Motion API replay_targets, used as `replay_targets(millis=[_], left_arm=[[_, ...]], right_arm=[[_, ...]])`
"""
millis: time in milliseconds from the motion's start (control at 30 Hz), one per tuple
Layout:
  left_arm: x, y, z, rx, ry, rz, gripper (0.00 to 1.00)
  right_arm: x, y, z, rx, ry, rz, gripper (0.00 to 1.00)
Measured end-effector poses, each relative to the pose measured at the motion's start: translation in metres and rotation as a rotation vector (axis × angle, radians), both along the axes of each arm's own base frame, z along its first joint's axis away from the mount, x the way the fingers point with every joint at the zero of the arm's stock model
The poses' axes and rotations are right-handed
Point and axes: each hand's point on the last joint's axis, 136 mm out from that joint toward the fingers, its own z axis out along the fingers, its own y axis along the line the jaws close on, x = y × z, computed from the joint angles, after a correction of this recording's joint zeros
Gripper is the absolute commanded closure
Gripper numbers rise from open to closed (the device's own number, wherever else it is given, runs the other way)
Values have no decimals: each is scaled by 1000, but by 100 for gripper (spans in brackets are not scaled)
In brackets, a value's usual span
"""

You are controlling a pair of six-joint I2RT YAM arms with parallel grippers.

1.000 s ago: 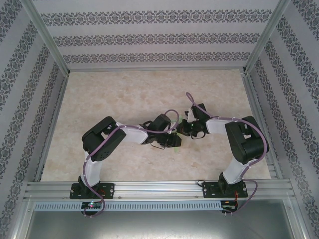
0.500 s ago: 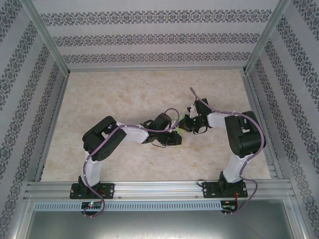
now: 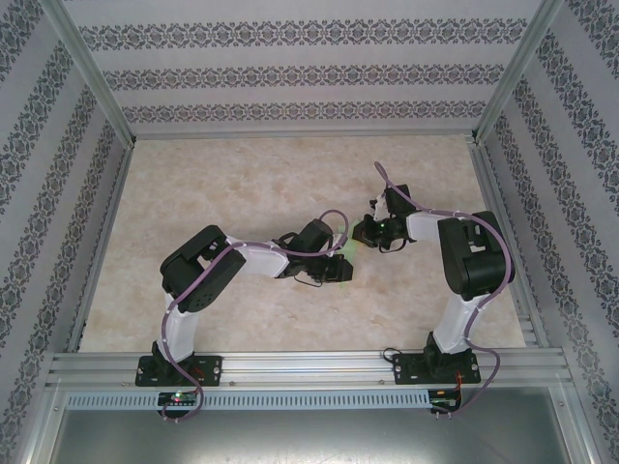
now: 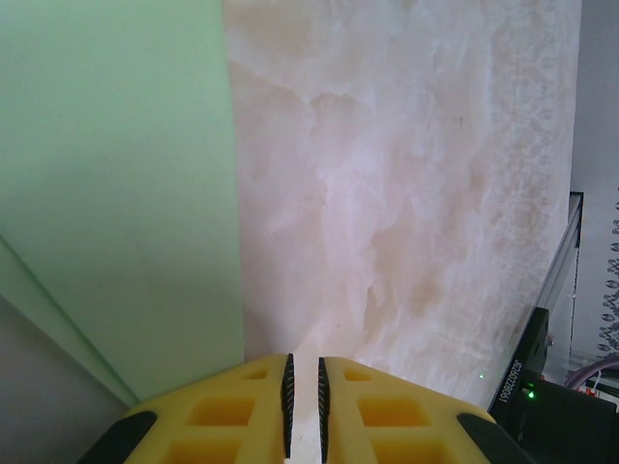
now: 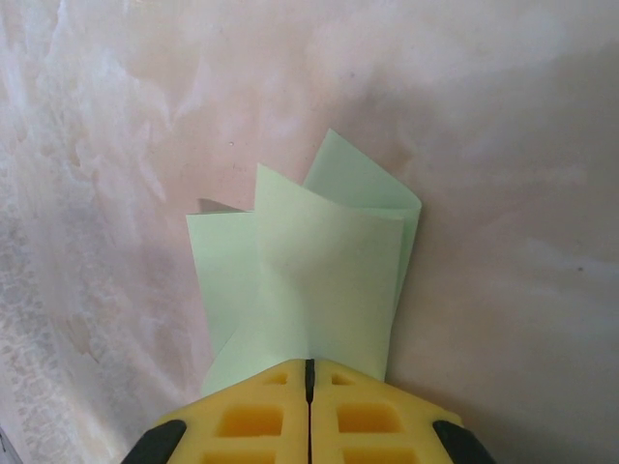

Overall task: Fold a paper plane with a square sheet of paper (fold left side to right side)
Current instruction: Fold the wing for the fifth time at the center of the table.

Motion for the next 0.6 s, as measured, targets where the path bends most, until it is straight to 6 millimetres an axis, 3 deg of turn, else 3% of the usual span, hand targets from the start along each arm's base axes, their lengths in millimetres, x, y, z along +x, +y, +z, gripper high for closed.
replay_targets(millis=[367,600], left_arm=[[0,0,0,0,0,0,81],[0,0,0,-1,1,-1,81]], right_arm=[[8,2,0,13,24,12,92],[25,-6,1,20,18,-12,91]])
